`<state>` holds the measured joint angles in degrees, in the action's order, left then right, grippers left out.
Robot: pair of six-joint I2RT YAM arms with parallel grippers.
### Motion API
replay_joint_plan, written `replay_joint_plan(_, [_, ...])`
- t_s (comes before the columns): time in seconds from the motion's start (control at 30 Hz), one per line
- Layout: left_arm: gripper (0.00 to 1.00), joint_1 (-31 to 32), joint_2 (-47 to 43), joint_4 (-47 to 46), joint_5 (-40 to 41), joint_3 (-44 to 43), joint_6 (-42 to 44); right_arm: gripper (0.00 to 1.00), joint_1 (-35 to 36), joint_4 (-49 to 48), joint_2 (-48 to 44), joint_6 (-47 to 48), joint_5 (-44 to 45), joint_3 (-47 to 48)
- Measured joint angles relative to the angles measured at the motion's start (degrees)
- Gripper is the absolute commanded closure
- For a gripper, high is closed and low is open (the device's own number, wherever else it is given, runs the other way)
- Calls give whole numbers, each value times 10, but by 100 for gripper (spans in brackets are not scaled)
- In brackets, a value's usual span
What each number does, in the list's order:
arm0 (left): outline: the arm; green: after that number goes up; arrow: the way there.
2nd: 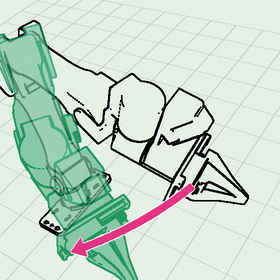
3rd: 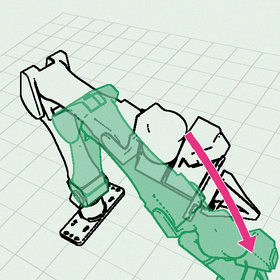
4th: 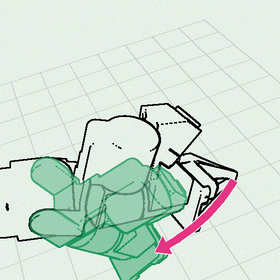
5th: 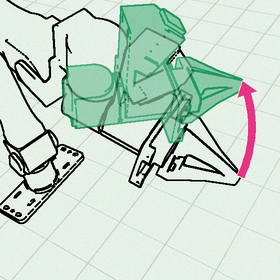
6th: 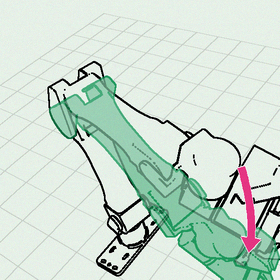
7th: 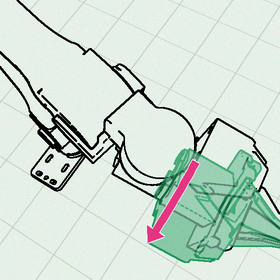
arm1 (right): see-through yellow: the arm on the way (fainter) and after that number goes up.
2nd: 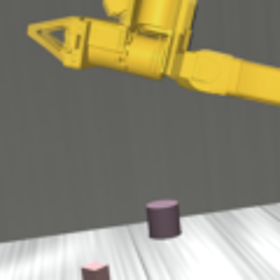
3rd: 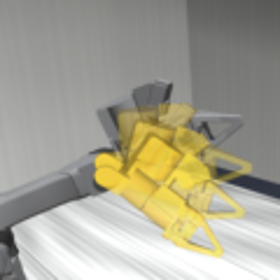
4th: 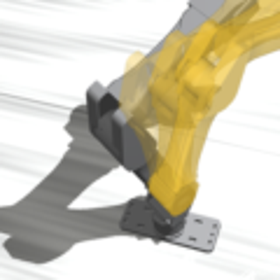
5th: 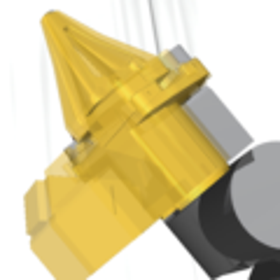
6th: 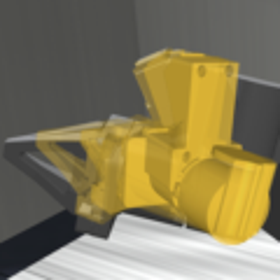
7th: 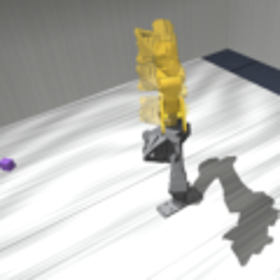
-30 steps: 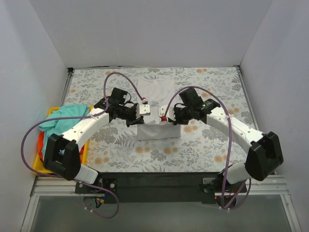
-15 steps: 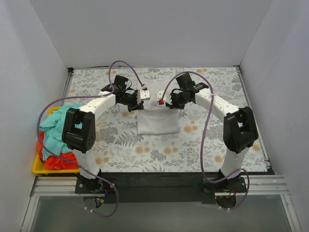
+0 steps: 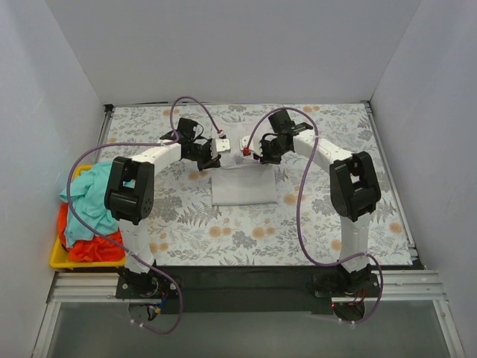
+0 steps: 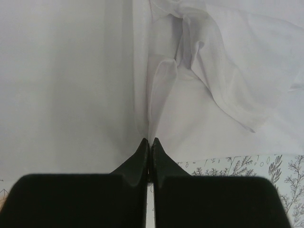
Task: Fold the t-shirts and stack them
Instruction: Fold the tshirt
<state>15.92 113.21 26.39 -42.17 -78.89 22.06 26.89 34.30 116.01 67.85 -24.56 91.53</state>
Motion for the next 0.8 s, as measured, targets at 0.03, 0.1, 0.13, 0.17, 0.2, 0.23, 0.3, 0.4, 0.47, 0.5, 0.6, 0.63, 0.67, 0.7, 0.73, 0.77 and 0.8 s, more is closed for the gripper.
replay_joint_plan(0.03, [96, 0, 0, -2, 1, 0, 0, 97, 0, -1, 2, 0, 0, 1])
replay_joint_plan(0.1, [75, 0, 0, -8, 4, 0, 1, 85, 0, -3, 9, -3, 2, 7])
replay_joint_plan(0.13, [69, 0, 0, -11, 7, 0, -1, 69, 0, -4, 15, -4, 3, 13])
replay_joint_plan(0.17, [64, 0, 0, -15, 11, 0, -7, 60, 0, -5, 20, -9, 5, 17])
replay_joint_plan(0.2, [62, -1, 0, -20, 16, 0, -14, 51, 0, -8, 26, -11, 7, 22])
replay_joint_plan(0.23, [61, -1, 0, -25, 21, -1, -22, 40, 0, -11, 30, -14, 10, 24])
replay_joint_plan(0.3, [59, -4, 3, -29, 29, -12, -44, 35, 0, -13, 31, -18, 20, 26])
replay_joint_plan(0.4, [57, -16, 2, -42, 29, -37, -85, 35, -3, -11, 18, -26, 35, 25])
replay_joint_plan(0.47, [57, -28, -20, -47, 26, -26, -104, 39, -7, -12, -13, -30, 41, 12])
replay_joint_plan(0.5, [56, -33, -38, -52, 23, -9, -111, 42, -9, -11, -34, -31, 43, -1])
replay_joint_plan(0.6, [56, -44, -124, -52, 9, 75, -130, 50, -11, 0, -131, -39, 41, -63])
replay_joint_plan(0.63, [55, -42, -157, -52, 2, 103, -136, 54, -8, 3, -166, -43, 39, -85])
replay_joint_plan(0.67, [55, -37, -188, -54, -3, 130, -141, 55, -2, 5, -197, -47, 37, -105])
replay_joint_plan(0.7, [55, -30, -215, -54, -7, 154, -145, 57, 7, 4, -222, -52, 33, -125])
replay_joint_plan(0.73, [55, -19, -236, -56, -10, 175, -148, 59, 18, 6, -240, -57, 29, -142])
replay_joint_plan(0.77, [55, -7, -253, -60, -10, 195, -151, 60, 28, 7, -250, -63, 25, -156])
replay_joint_plan(0.8, [56, 6, -264, -62, -10, 214, -155, 61, 38, 8, -253, -68, 20, -169])
